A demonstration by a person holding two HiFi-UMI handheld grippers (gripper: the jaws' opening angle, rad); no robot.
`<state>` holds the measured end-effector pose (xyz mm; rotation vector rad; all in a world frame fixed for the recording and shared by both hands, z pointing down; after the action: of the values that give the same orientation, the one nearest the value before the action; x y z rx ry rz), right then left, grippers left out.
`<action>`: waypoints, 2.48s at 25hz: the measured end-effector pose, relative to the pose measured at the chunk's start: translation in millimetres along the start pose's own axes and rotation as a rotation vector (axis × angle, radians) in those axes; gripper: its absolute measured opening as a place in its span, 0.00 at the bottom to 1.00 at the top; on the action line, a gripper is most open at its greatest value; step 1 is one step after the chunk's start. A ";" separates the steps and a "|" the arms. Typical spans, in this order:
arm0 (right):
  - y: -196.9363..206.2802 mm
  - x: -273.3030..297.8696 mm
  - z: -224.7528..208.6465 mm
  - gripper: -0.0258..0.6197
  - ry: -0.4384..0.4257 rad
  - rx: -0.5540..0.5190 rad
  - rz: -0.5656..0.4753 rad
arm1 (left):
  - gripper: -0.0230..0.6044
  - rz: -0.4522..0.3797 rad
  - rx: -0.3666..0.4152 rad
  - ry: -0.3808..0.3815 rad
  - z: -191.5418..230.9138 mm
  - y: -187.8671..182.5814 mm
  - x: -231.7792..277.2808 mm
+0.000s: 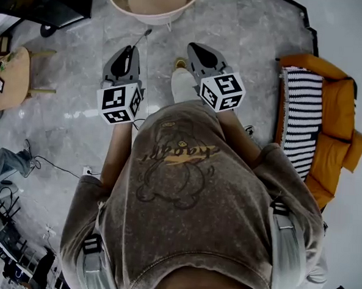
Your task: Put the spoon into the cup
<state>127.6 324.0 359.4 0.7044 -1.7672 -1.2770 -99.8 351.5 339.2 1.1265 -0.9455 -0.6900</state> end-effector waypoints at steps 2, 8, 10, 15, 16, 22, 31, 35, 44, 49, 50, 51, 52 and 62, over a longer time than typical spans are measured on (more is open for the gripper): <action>-5.8 11.3 -6.6 0.07 -0.004 0.001 -0.001 | 0.12 0.001 0.001 0.000 5.0 -5.5 11.3; -25.1 44.1 -23.9 0.07 -0.026 -0.003 0.005 | 0.12 0.009 -0.005 -0.012 21.8 -21.8 44.7; -33.1 55.6 -29.8 0.07 -0.032 -0.004 0.008 | 0.12 0.011 -0.006 -0.014 27.8 -29.5 56.4; -47.1 83.7 -48.4 0.07 -0.050 -0.010 0.021 | 0.12 0.018 -0.012 -0.023 41.4 -43.1 87.2; -50.3 89.5 -52.8 0.07 -0.054 -0.011 0.022 | 0.12 0.020 -0.013 -0.025 44.4 -45.9 94.1; -70.7 121.3 -85.6 0.07 -0.074 -0.016 0.025 | 0.12 0.023 -0.019 -0.053 57.4 -63.3 137.7; -89.9 176.7 -134.1 0.07 -0.142 -0.033 0.035 | 0.12 0.001 -0.037 -0.124 69.3 -81.8 195.0; -95.1 197.5 -140.6 0.07 -0.171 -0.037 0.045 | 0.12 -0.001 -0.047 -0.153 78.2 -85.6 206.5; -103.4 231.5 -148.9 0.07 -0.192 -0.044 0.070 | 0.12 -0.003 -0.069 -0.177 104.1 -93.6 228.6; -107.2 257.3 -152.0 0.07 -0.178 -0.041 0.080 | 0.12 -0.003 -0.071 -0.165 124.0 -98.8 245.4; -108.5 263.0 -152.8 0.07 -0.176 -0.040 0.081 | 0.12 -0.003 -0.072 -0.162 128.6 -99.9 249.4; -109.6 268.8 -153.4 0.07 -0.173 -0.039 0.083 | 0.12 -0.001 -0.073 -0.160 133.4 -100.7 253.6; -110.5 274.6 -154.1 0.07 -0.172 -0.039 0.085 | 0.12 0.001 -0.074 -0.158 138.1 -101.3 258.1; -125.8 337.9 -153.8 0.07 -0.146 -0.032 0.106 | 0.12 0.028 -0.079 -0.097 190.4 -112.8 305.1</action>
<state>87.3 -65.9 362.5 0.5027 -1.8713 -1.3094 -131.2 -24.1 340.3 1.0163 -1.0062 -0.7586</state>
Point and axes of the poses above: the fingertips, and each gripper's own axes: x forward along the fingers, z to its left, y out of its underside, the point moved 8 cm from there along -x, backward along the fingers, and after that the axes turned 10 degrees about y, right-handed, at the moved point
